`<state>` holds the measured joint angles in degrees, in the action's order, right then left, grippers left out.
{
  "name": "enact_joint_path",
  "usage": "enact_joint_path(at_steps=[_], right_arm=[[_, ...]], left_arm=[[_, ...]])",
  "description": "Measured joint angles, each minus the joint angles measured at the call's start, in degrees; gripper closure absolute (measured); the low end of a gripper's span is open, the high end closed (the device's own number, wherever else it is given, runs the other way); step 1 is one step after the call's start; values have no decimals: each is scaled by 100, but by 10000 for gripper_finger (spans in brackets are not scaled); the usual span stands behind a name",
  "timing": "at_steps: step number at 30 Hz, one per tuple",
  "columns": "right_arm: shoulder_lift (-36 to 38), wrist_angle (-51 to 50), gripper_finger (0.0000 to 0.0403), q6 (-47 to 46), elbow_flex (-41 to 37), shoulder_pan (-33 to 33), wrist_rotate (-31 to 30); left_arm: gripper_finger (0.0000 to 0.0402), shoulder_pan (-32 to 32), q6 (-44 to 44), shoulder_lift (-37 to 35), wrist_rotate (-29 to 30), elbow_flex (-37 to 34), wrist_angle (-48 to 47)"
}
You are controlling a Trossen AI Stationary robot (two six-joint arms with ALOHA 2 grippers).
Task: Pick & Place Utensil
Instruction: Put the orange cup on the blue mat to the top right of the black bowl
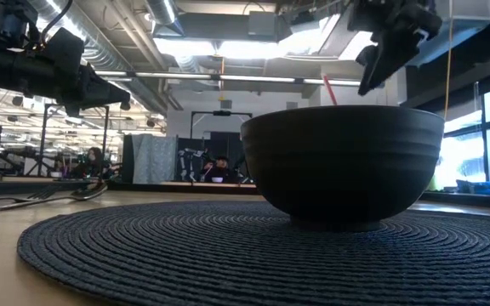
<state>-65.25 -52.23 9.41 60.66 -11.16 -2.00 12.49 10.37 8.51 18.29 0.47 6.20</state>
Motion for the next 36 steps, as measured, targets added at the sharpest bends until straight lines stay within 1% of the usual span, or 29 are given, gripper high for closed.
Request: enact_joint_path(at_steps=[7, 13, 18, 20, 22, 24, 26, 29, 30, 31, 36], right_arm=[[-410, -61, 189, -15, -2, 0, -5], [-655, -114, 189, -35, -2, 0, -445], [-784, -127, 190, -37, -2, -2, -450], [-839, -155, 197, -84, -2, -2, -450], [-900, -222, 215, -124, -2, -2, -450], [-972, -242, 248, -124, -2, -2, -451], [-1029, -251, 291, -120, -2, -2, -452], [-1073, -247, 367, -83, -2, -2, -450], [-1077, -263, 383, -40, -2, -2, -440], [-1078, -260, 388, 0, -6, -2, -456], [-1078, -486, 382, -39, 228, 40, -447]], left_arm=[[393, -2, 2, 0, -145, 1, -2], [395, -2, 2, 0, -145, 2, -2], [393, -2, 91, -2, -147, 0, -2], [394, -2, 94, 0, -147, 2, -2], [396, -2, 97, -2, -147, 2, -2], [397, -2, 110, -2, -147, 2, -2], [397, -2, 152, -2, -147, 0, -2], [396, -2, 197, 0, -147, 2, -2], [395, -2, 197, 0, -147, 0, -2], [394, -2, 216, 0, -147, 2, -2], [395, -2, 262, -1, -213, 0, -2]])
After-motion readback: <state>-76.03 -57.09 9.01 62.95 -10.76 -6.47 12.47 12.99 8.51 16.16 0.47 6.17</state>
